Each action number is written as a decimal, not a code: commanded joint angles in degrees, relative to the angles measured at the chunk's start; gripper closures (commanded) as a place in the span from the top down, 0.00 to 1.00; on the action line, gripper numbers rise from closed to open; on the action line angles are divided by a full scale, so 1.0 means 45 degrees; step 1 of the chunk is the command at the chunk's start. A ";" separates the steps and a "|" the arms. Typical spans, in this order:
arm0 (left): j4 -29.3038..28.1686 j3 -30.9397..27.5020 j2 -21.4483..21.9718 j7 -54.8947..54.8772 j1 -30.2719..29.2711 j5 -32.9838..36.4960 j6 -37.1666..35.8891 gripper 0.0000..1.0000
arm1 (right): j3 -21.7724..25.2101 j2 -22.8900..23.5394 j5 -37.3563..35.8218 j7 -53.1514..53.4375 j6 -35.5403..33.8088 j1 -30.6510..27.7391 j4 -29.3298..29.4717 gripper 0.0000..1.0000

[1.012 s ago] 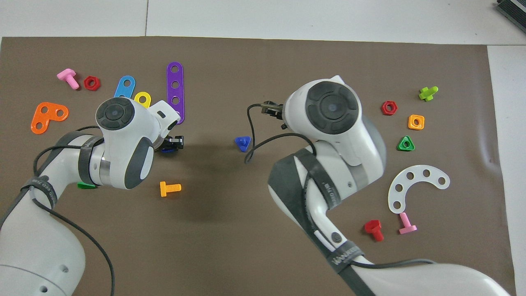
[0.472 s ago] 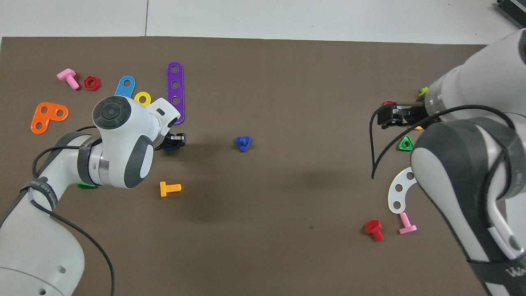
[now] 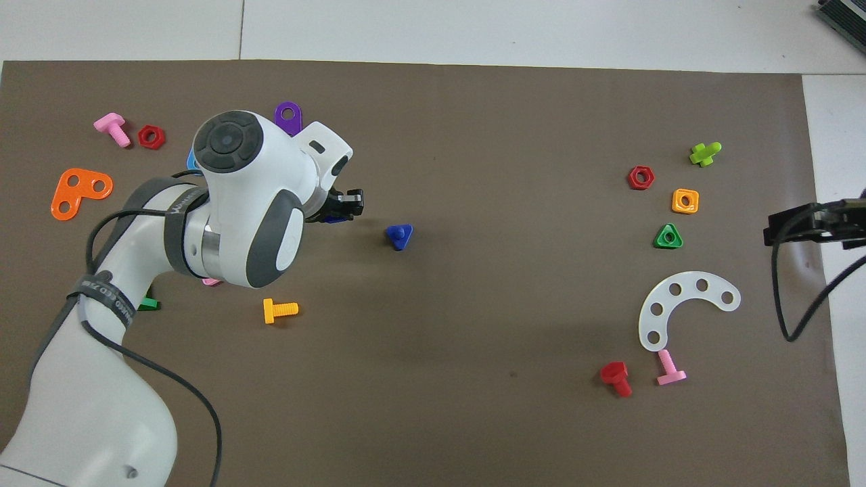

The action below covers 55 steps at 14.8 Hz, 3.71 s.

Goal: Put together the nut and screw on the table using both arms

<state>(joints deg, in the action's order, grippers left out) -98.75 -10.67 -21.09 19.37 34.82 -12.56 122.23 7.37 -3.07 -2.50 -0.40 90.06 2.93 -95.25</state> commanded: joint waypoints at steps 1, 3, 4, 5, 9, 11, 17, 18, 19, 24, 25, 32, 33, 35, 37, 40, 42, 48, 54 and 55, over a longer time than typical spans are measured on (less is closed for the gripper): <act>0.1357 -0.0266 -0.1131 0.1100 0.1010 -0.0646 -0.0346 0.11 | -0.0174 -0.0489 -0.0011 -0.0653 -0.0385 -0.0533 -0.0046 1.00; 0.1865 -0.0266 -0.1580 0.1650 0.1480 -0.0627 -0.0346 0.11 | -0.0251 -0.0315 0.0008 -0.0557 -0.1103 -0.0475 0.0906 1.00; 0.1887 -0.0266 -0.1602 0.1651 0.1579 -0.0607 -0.0346 0.11 | -0.0291 -0.0178 -0.0030 -0.0459 -0.1669 -0.0416 0.1512 1.00; 0.1848 -0.0266 -0.1602 0.1651 0.1599 -0.0530 -0.0346 0.11 | -0.0291 -0.0022 -0.0050 -0.0284 -0.1965 -0.0358 0.1788 1.00; 0.1673 -0.0305 -0.1622 0.1651 0.1775 -0.0451 -0.0229 0.11 | -0.0330 -0.0176 0.0028 0.0518 -0.1694 -0.0202 0.1343 1.00; 0.1575 -0.0305 -0.1622 0.1651 0.1775 -0.0373 -0.0287 0.11 | -0.0349 -0.0236 0.0028 0.0479 -0.1714 -0.0182 0.1147 1.00; 0.1126 -0.0305 -0.1602 0.1651 0.1814 -0.0139 -0.0190 0.10 | -0.0349 -0.0313 0.0028 0.0518 -0.1674 0.0131 0.1030 1.00; 0.0970 -0.0305 -0.1602 0.1671 0.1853 -0.0100 -0.0074 0.10 | -0.0349 -0.0333 0.0028 0.0518 -0.1675 0.0131 0.1010 1.00; 0.0834 -0.0305 -0.1583 0.1671 0.1930 -0.0041 0.0160 0.10 | -0.0349 -0.0353 0.0028 0.0518 -0.1655 0.0131 0.0952 1.00; 0.0519 -0.0305 -0.1543 0.1671 0.2088 0.0096 0.0476 0.11 | -0.0349 -0.0353 0.0028 0.0460 -0.1655 0.0111 0.0912 1.00; 0.0520 -0.0324 -0.1505 0.1652 0.2088 0.0115 0.0300 0.11 | -0.0330 -0.0353 0.0028 0.0460 -0.1655 0.0092 0.0912 1.00; 0.1262 -0.0305 -0.1563 0.1651 0.1990 0.0115 -0.1148 0.11 | -0.0330 -0.0431 0.0028 0.0362 -0.1655 -0.0006 0.0795 1.00; 0.1185 -0.0305 -0.1563 0.1651 0.1971 0.0115 -0.0973 0.12 | -0.0330 -0.0431 0.0028 0.0362 -0.1655 -0.0006 0.0795 1.00; 0.1008 -0.0305 -0.1563 0.1651 0.1970 0.0135 -0.0776 0.36 | -0.0330 -0.0431 0.0028 0.0362 -0.1674 -0.0006 0.0776 1.00; 0.0892 -0.0305 -0.1544 0.1651 0.1970 0.0135 -0.0601 0.61 | -0.0330 -0.0450 0.0028 0.0362 -0.1655 -0.0025 0.0756 1.00; 0.0735 -0.0305 -0.1543 0.1651 0.1990 0.0135 -0.0112 0.93 | -0.0330 -0.0450 0.0028 0.0362 -0.1655 -0.0025 0.0736 1.00; 0.0831 -0.0305 -0.1543 0.1613 0.1971 0.0135 -0.0150 1.00 | -0.0330 -0.0450 0.0028 0.0362 -0.1655 -0.0025 0.0736 1.00; 0.3155 -0.0442 -0.1584 0.0583 -0.0602 0.0912 -0.2434 1.00 | -0.0330 -0.0509 0.0028 0.0382 -0.1655 -0.0025 0.0697 1.00; 0.0954 -0.0481 0.0738 -0.5525 -0.4410 0.0936 -0.2631 0.99 | -0.0311 -0.0509 0.0573 0.0557 -0.1636 0.0092 0.0697 1.00; 0.0563 -0.0481 0.1070 -0.6367 -0.5016 0.0936 -0.2612 0.99 | -0.0310 -0.0509 0.0575 0.0577 -0.1636 0.0092 0.0697 1.00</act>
<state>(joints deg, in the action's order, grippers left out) -89.70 -13.79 -21.31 -2.40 16.40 -9.50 110.23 6.06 -4.10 -1.19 0.94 82.89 3.41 -90.80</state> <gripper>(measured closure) 0.009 0.000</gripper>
